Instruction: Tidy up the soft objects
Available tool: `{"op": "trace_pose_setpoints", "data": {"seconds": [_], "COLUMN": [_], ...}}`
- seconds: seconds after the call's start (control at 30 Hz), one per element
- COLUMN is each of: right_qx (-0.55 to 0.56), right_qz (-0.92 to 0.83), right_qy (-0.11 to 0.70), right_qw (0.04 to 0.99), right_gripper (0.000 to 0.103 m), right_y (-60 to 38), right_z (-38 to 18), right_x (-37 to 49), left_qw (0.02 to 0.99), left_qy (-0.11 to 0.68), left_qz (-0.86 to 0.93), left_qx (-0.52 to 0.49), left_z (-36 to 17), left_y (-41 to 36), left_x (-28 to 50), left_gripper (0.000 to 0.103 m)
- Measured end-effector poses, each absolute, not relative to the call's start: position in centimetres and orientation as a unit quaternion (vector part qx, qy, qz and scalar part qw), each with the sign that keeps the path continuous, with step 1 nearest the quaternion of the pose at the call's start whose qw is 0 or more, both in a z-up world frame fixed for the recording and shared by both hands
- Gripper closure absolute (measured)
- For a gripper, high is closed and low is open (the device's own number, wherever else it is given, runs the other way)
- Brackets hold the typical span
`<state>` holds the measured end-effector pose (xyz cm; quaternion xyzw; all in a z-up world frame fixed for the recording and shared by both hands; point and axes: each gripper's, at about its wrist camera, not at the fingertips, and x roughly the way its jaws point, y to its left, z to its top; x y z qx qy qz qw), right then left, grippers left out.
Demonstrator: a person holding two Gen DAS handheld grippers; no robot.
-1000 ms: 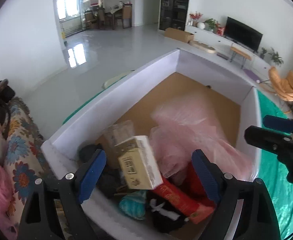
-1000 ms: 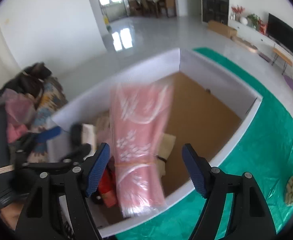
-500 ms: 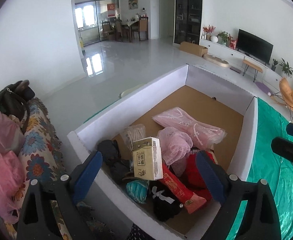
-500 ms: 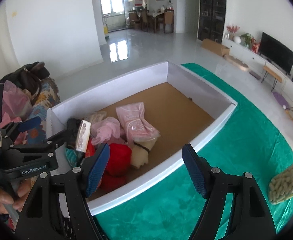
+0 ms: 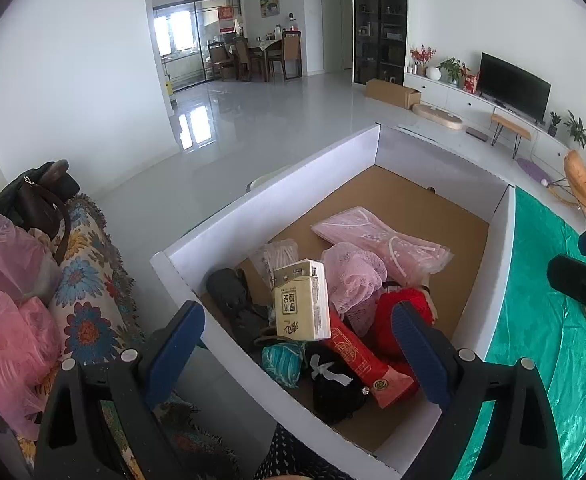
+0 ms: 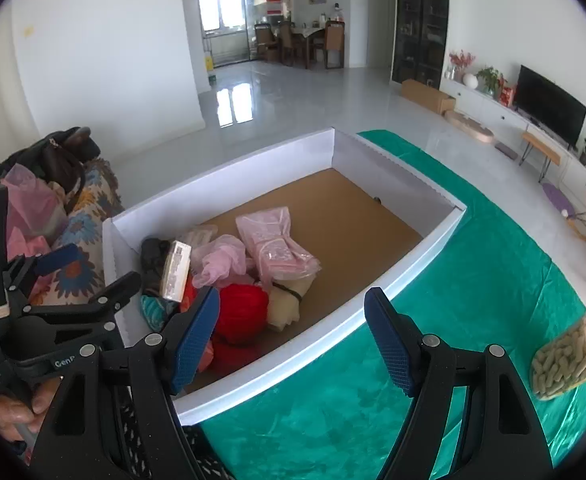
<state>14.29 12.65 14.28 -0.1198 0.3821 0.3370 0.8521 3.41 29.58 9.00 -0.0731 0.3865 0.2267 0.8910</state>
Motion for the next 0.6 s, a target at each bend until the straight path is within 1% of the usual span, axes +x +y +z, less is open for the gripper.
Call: {"op": "trace_pose_setpoints", "data": {"seconds": [0.43,0.47,0.5,0.6], "right_qx": [-0.129,-0.129,-0.128,-0.127], "right_qz": [0.338,0.337,0.337,0.337], "right_qy": [0.402,0.404,0.405,0.406], "right_qw": [0.841,0.841,0.84,0.84], "right_gripper": [0.025,0.025,0.025,0.025], "right_y": [13.7,13.7,13.7,13.7], "right_z": [12.2,12.0,11.9,11.5], "right_x": [15.0,15.1,15.1,15.2], "left_qw": [0.889,0.891,0.893,0.897], "left_qy": [0.392,0.389,0.381,0.368], "left_qz": [0.212,0.211,0.211,0.215], "left_qx": [-0.101,-0.104,-0.11,-0.114], "left_z": [8.0,8.0,7.9,7.9], "left_y": [29.8,29.9,29.9,30.0], "left_x": [4.1,4.0,3.8,3.4], "left_gripper": [0.009,0.007,0.003,0.002]}}
